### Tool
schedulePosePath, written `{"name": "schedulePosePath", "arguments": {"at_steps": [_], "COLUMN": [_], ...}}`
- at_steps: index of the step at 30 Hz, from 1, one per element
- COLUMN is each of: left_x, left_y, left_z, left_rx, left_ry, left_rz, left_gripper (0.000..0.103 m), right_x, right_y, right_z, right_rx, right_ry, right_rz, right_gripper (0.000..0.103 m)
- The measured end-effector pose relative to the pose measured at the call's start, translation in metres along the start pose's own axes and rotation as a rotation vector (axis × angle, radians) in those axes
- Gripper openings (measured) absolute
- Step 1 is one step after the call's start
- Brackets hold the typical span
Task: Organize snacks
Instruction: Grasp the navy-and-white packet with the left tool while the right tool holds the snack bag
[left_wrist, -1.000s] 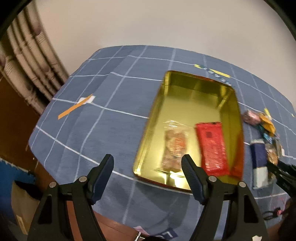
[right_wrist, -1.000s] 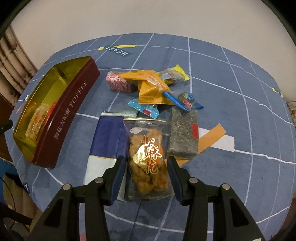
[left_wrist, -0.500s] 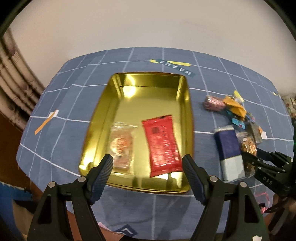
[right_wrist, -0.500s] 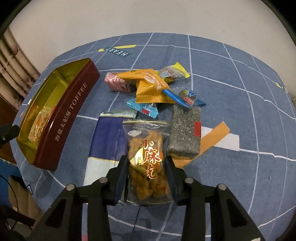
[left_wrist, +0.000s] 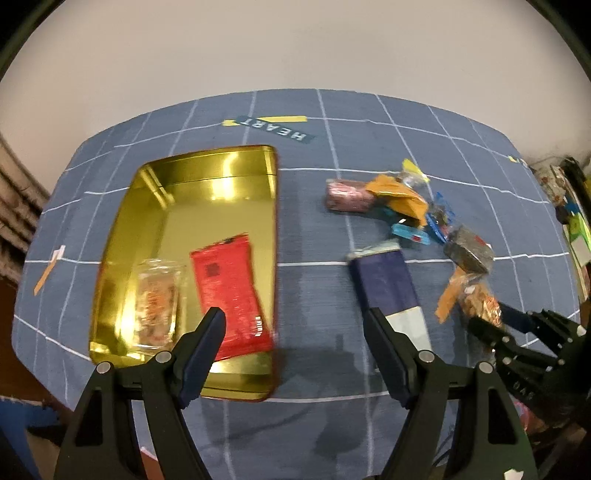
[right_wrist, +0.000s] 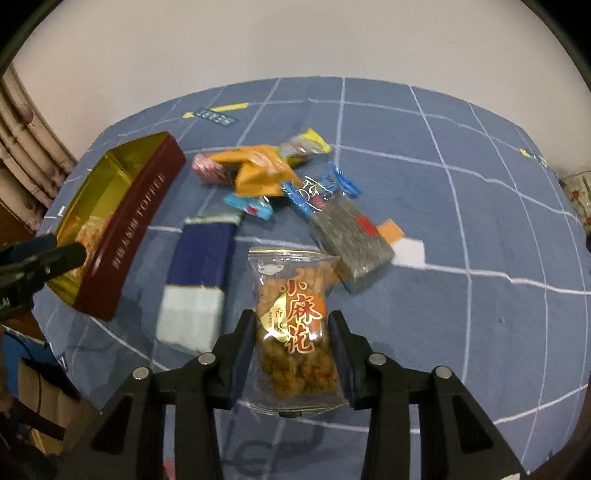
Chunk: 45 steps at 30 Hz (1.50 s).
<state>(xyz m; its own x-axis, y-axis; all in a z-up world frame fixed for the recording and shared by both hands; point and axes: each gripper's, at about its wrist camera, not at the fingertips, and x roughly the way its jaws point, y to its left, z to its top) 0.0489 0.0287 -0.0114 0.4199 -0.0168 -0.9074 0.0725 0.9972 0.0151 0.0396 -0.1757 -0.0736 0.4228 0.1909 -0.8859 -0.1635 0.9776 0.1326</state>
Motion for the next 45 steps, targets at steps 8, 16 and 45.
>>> {"name": "schedulePosePath", "arguments": {"at_steps": [8, 16, 45], "left_x": [0.016, 0.033, 0.097], "left_y": [-0.030, -0.043, -0.077], "left_z": [0.001, 0.002, 0.014], "left_rx": [0.040, 0.017, -0.016], "left_ry": [0.053, 0.107, 0.240], "left_rz": [-0.041, -0.053, -0.015], "left_gripper": [0.074, 0.074, 0.072], "right_x": [0.011, 0.015, 0.013], "right_y": [-0.020, -0.018, -0.020], "right_z": [-0.016, -0.016, -0.018], "right_rx": [0.039, 0.025, 0.020], "right_ry": [0.049, 0.036, 0.036], "right_rz": [-0.006, -0.011, -0.045], "right_gripper": [0.041, 0.043, 0.041]}}
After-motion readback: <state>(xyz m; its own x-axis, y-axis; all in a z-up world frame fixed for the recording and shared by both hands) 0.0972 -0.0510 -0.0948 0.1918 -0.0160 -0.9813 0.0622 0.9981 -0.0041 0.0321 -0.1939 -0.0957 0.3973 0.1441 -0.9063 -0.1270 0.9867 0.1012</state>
